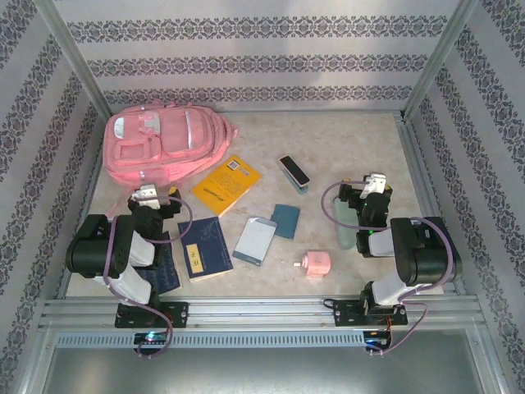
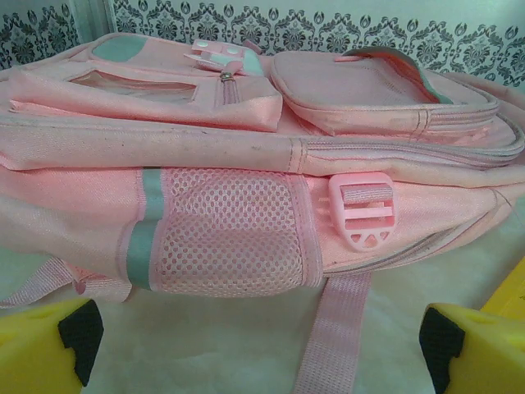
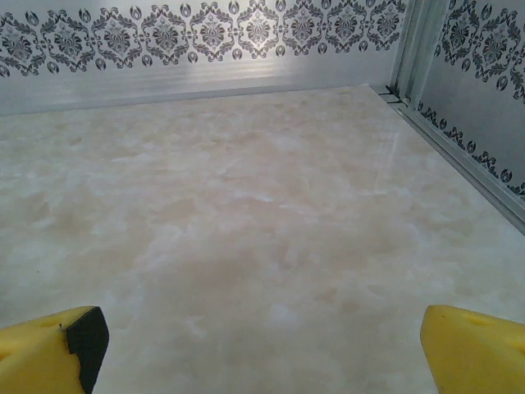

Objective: Pack the student bag

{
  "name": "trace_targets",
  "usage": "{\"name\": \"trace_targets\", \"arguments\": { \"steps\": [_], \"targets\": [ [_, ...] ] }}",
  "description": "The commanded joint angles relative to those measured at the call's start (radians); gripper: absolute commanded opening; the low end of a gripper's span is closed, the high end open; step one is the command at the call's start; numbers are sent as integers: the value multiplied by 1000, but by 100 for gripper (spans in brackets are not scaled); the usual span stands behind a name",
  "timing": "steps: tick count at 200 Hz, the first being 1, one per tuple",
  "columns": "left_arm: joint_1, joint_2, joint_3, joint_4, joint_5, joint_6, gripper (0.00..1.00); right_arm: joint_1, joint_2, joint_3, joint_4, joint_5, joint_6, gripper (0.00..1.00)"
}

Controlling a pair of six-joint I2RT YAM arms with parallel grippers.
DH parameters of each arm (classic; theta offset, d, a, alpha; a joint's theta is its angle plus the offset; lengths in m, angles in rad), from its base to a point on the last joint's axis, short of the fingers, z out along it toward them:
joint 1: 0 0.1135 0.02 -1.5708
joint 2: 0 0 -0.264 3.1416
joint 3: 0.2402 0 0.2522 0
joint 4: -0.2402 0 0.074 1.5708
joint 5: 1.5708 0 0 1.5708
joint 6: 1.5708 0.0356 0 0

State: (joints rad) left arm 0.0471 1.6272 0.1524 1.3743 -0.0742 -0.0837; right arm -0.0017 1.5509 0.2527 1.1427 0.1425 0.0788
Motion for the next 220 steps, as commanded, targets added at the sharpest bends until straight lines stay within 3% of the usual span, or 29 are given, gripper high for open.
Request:
{"name": "trace_targets", "arguments": {
  "steps": [1, 199, 220],
  "targets": [
    [8, 1, -8, 52, 18, -18, 100, 6, -11, -7, 35, 17, 16, 98],
    [8, 5, -5, 51, 17, -19, 100, 7, -11, -8, 35, 15, 12, 98],
    [8, 6, -4, 51, 16, -19, 100, 6, -9, 32, -31, -59, -11, 98]
  ]
}}
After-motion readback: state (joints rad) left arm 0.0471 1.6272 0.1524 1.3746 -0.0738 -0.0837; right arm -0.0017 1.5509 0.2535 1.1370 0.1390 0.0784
